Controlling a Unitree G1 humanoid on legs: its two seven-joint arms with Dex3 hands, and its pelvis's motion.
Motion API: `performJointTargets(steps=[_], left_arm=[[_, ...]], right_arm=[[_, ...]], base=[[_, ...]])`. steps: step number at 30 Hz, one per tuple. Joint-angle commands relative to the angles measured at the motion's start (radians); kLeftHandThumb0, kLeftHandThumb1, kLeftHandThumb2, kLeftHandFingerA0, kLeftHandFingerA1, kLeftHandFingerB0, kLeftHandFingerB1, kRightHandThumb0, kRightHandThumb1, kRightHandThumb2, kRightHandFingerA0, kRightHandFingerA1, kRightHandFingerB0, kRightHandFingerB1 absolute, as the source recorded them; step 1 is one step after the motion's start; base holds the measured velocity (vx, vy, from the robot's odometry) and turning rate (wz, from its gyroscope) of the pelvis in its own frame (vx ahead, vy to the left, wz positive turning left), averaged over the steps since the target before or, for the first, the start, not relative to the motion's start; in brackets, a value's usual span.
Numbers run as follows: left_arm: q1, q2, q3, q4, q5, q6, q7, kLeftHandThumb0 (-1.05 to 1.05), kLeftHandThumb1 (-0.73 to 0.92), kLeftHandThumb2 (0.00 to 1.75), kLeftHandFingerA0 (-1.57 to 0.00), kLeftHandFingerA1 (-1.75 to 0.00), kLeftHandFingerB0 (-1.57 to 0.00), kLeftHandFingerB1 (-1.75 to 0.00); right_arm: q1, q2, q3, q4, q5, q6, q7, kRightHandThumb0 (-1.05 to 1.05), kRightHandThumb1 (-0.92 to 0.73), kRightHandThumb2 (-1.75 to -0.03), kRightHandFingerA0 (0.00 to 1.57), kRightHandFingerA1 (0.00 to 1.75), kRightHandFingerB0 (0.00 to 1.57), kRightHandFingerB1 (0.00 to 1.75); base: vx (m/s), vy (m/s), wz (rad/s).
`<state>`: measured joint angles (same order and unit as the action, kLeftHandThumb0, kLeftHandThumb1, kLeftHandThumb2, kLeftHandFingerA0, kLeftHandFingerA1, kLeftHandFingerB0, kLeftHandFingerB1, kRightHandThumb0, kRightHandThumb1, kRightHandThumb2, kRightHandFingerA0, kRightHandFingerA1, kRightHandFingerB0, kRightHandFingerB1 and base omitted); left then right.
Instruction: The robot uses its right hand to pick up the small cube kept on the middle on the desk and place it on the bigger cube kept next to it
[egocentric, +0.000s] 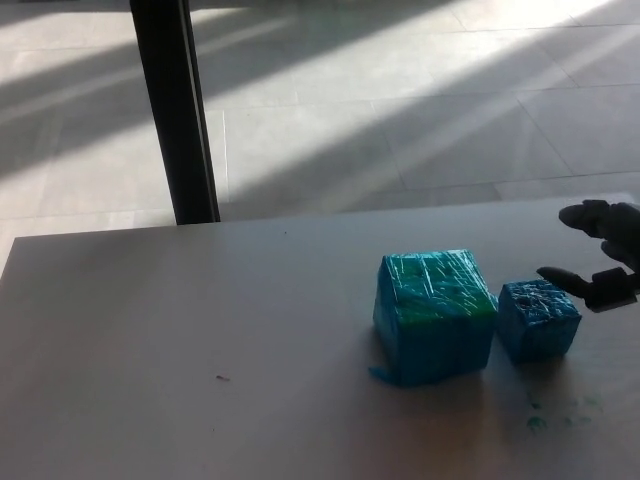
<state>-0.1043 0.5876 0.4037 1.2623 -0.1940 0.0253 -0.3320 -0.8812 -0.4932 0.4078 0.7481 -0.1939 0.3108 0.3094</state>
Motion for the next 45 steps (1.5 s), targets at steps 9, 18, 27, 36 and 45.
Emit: performJointTargets(steps=[9,18,27,36,45], left_arm=[[-0.002,0.014,-0.019,0.000,0.014,-0.007,-0.007,1.05,-0.73,0.06,-0.70,-1.46,-1.02,-1.37],[-0.011,0.015,-0.009,0.002,-0.001,0.005,0.002,-0.23,-0.35,0.71,-1.00,-1.11,-1.26,-1.22],[-0.019,0.023,-0.015,0.001,0.005,0.002,-0.014,1.05,-0.73,0.07,-0.71,-1.47,-1.12,-1.39],[-0.024,0.027,-0.012,0.004,0.004,0.003,-0.008,-0.24,-0.36,0.70,-1.00,-1.11,-1.23,-1.21],[-0.032,0.029,-0.016,0.004,0.005,0.008,-0.016,-0.23,-0.34,0.72,-0.98,-1.10,-1.23,-1.21]], right_arm=[[0.015,0.032,-0.004,0.077,-0.102,-0.156,-0.030,-0.83,-0.48,-0.76,0.00,0.01,0.03,0.18],[0.003,0.060,0.056,0.101,-0.165,-0.181,0.056,-0.79,-0.46,-0.78,0.00,0.06,0.09,0.12],[0.019,0.050,0.101,0.115,-0.203,-0.208,0.125,-0.77,-0.45,-0.76,0.00,0.05,0.09,0.17],[-0.014,0.053,0.197,0.146,-0.295,-0.210,0.186,-0.55,-0.37,-0.66,0.00,0.10,0.06,0.25],[0.024,0.035,0.295,0.127,-0.420,-0.269,0.115,-0.25,-0.53,-0.59,0.21,1.01,0.23,0.39]], base=[[0.00,0.000,0.00],[0.00,0.000,0.00],[0.00,0.000,0.00],[0.00,0.000,0.00],[0.00,0.000,0.00]])
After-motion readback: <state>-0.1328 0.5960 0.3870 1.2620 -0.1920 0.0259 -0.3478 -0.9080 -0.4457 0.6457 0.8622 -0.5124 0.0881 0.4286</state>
